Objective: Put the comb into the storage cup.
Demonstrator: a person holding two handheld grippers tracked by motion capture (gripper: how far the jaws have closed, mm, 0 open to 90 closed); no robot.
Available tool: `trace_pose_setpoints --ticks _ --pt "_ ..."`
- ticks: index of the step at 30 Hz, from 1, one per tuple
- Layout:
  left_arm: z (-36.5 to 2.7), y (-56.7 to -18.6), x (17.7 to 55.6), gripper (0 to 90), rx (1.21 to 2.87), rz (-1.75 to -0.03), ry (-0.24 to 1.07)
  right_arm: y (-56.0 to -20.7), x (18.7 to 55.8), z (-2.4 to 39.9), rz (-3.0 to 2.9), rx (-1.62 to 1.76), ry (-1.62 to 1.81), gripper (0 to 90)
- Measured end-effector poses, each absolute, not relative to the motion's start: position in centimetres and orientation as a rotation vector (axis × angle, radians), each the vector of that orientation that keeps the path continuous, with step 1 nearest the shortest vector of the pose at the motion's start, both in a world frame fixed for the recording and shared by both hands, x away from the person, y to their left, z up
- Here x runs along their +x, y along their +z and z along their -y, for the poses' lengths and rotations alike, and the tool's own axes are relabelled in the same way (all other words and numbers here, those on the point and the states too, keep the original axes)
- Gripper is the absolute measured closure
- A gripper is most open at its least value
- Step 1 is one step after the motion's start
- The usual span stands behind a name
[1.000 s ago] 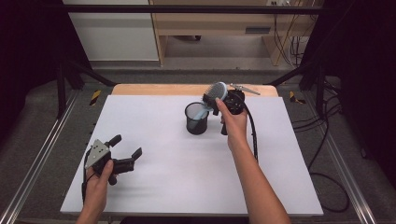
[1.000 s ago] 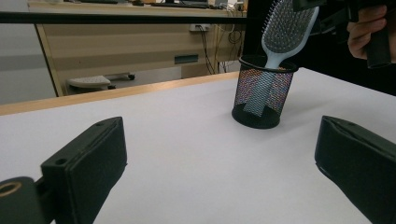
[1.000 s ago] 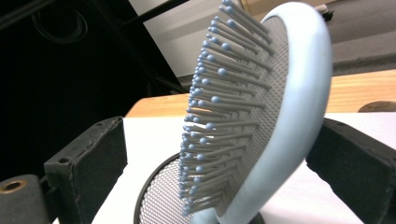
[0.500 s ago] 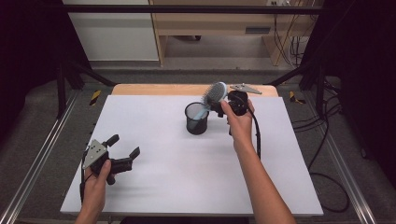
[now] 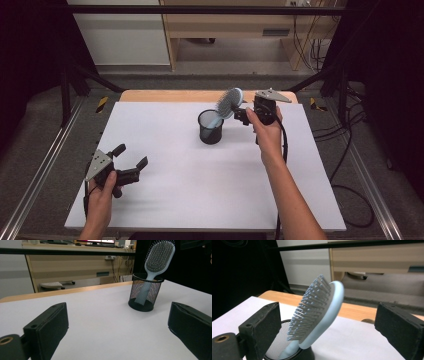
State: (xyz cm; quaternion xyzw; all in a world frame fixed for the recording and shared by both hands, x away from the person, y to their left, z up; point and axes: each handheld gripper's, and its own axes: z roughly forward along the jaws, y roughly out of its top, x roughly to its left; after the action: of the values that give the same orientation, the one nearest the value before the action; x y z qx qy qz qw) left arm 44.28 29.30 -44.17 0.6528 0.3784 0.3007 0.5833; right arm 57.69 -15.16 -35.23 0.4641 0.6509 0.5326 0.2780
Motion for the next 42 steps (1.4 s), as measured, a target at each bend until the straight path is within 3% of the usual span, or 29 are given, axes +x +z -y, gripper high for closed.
trace_pose_setpoints --ticks 20,42 --pt "-30.4 -43.7 43.7 1.6 1.471 -0.922 0.732 -33.6 55.0 18.5 -1.696 1.190 1.419 5.5" --pt "-30.9 -43.9 42.5 1.1 1.469 -0.947 0.798 -34.6 50.8 22.4 -1.627 1.138 1.408 5.0"
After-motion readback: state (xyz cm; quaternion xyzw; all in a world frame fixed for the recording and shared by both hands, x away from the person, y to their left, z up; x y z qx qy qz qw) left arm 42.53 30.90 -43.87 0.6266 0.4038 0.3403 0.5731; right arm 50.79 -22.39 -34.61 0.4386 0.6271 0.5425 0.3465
